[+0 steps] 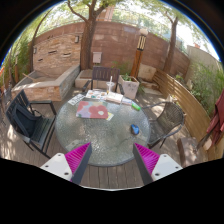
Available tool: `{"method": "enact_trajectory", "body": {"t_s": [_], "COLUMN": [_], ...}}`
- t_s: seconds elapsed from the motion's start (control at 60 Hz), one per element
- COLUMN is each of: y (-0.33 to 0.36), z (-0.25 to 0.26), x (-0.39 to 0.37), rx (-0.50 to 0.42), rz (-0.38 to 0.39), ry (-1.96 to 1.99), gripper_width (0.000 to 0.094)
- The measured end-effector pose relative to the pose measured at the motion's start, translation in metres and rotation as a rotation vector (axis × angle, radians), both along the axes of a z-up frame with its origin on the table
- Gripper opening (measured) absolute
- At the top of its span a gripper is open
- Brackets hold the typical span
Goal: Arrange mouse
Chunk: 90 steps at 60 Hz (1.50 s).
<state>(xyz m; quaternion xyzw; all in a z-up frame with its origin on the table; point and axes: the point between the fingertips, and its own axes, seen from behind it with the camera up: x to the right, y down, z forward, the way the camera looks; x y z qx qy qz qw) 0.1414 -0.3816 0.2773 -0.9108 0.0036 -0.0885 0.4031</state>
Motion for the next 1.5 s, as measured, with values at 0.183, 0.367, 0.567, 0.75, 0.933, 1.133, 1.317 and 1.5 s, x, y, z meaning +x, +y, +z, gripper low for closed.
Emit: {"method": "enact_trajectory", "body": {"t_s": [0.183,0.367,0.567,0.75,0.933,1.133,1.317,1.5], "y": [-0.001,0.024,0.122,0.219,0.275,0.287,0.285,0.284], "z": [-0.031,-0.108,-0.193,-0.248,-0.285,-0.293,-0.292,-0.236], "x": [0.026,0.093,0.176,0.223,0.237,0.234,0.234,0.251], "rx": [-0.065,-0.113,-0.053,-0.013,-0.02,-0.015,-0.035,0.023], "rz": [-0.031,-0.07,-0.064,-0.055,-0.033,-0.015,-0.031,-0.124], "ry": [0.023,0.029,0.03,0.071,0.093,0.135,0.094,0.006], "gripper_width": [0.0851,0.0849,0.0849,0.0851,0.0767,0.0462,0.0352,0.0335]}}
